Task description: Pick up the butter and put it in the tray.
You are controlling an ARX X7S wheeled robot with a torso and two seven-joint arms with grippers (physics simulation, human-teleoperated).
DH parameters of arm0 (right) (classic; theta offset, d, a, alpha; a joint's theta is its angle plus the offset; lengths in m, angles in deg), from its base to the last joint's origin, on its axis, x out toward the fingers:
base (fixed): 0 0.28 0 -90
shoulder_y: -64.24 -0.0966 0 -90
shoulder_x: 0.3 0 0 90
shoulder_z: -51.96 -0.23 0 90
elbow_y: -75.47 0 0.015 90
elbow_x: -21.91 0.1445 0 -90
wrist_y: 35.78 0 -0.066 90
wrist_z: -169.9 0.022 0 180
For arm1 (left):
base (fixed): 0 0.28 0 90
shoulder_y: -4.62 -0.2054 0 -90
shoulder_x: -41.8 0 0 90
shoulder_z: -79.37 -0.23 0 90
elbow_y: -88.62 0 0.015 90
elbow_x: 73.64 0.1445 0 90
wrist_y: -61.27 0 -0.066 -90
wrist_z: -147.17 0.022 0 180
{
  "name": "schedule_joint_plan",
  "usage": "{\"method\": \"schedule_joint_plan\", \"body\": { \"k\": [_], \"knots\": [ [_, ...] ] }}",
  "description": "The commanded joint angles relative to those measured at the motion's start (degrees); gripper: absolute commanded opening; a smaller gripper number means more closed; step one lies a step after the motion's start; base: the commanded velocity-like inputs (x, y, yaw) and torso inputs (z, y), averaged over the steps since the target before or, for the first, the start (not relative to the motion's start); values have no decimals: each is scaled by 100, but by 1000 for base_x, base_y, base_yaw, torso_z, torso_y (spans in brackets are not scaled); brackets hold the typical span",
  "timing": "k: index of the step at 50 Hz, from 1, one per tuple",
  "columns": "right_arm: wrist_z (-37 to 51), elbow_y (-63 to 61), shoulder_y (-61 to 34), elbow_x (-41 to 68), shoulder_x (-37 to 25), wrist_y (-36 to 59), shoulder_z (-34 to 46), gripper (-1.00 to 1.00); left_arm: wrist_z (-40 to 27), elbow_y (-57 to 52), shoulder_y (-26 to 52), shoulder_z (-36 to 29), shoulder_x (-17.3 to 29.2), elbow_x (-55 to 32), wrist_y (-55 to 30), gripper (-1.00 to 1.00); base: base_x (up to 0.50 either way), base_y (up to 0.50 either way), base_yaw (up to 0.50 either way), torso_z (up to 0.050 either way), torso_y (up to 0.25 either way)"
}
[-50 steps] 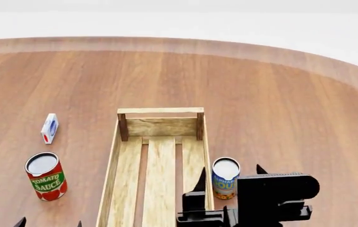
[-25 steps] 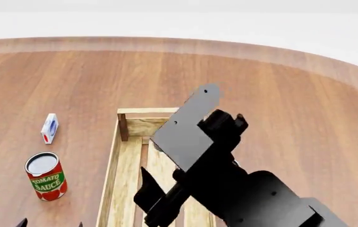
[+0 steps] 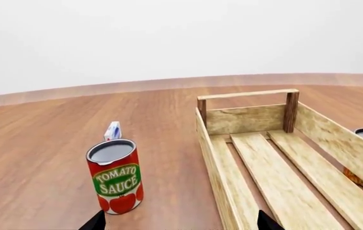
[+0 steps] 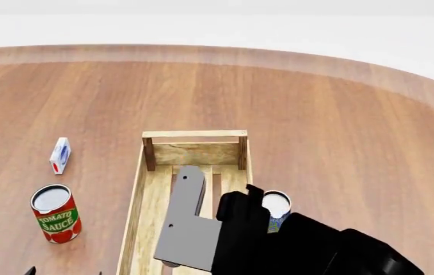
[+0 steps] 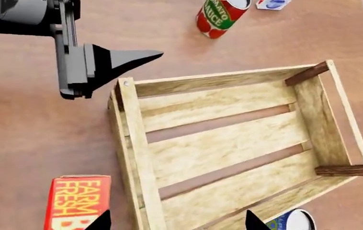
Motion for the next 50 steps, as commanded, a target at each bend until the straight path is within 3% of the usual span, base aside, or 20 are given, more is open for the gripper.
{"method": "schedule_joint_plan", "body": {
  "k": [1, 13, 24, 50],
  "knots": [
    [-344, -160, -41, 256, -130, 36, 119, 100, -29, 32, 14, -43, 21, -23, 10, 100, 0, 0, 0, 0, 0],
    [-290, -61, 597, 387, -229, -278, 182, 100, -72, 7, 29, -63, 50, -61, -6, 100, 0, 0, 0, 0, 0],
    [-31, 254, 862, 701, -66, 203, -133, 100, -92, 28, 47, -80, 78, -103, 3, 100, 0, 0, 0, 0, 0],
    [-100, 1146, 1462, 203, -132, -608, 587, 100, -169, -59, 60, -116, 141, -199, -61, 100, 0, 0, 0, 0, 0]
  ]
}}
